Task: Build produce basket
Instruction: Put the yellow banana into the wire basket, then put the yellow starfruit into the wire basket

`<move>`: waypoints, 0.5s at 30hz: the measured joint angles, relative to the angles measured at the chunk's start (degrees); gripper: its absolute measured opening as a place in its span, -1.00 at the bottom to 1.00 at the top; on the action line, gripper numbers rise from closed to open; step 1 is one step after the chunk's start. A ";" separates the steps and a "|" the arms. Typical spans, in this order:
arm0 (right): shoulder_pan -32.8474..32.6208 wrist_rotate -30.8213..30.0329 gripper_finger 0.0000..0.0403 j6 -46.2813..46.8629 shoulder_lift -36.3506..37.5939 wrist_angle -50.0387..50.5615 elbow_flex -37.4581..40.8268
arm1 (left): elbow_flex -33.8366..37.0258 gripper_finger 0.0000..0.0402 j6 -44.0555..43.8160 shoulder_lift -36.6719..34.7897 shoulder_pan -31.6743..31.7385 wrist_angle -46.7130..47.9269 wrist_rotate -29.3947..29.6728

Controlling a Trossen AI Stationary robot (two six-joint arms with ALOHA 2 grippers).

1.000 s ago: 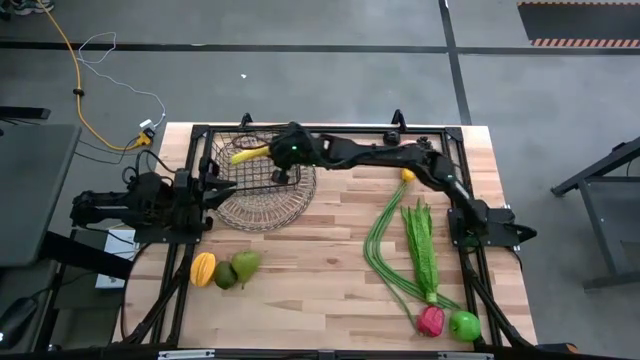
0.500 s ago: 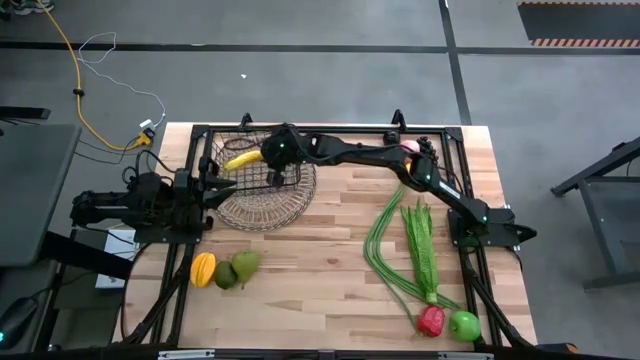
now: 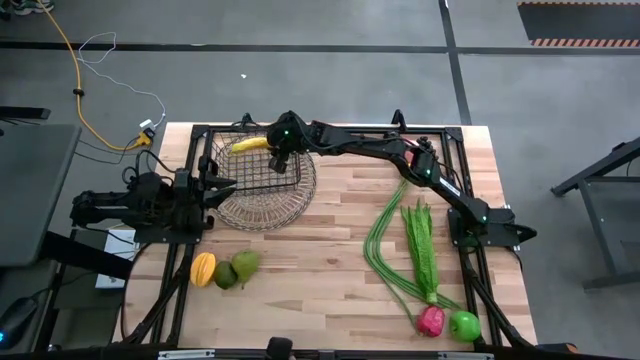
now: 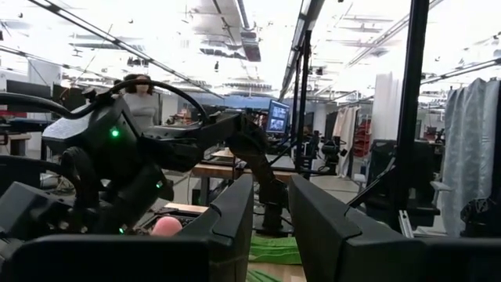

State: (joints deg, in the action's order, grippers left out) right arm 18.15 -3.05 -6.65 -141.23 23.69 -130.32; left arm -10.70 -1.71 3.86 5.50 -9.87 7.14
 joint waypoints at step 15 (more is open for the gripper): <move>-0.13 -0.33 0.16 -8.60 4.49 10.74 -3.89 | 0.00 -0.62 0.43 -0.02 0.00 2.20 0.15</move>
State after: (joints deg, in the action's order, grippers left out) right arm 18.02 -3.38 -15.25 -136.74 34.42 -134.21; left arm -10.70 -1.28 3.84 5.50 -7.67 7.29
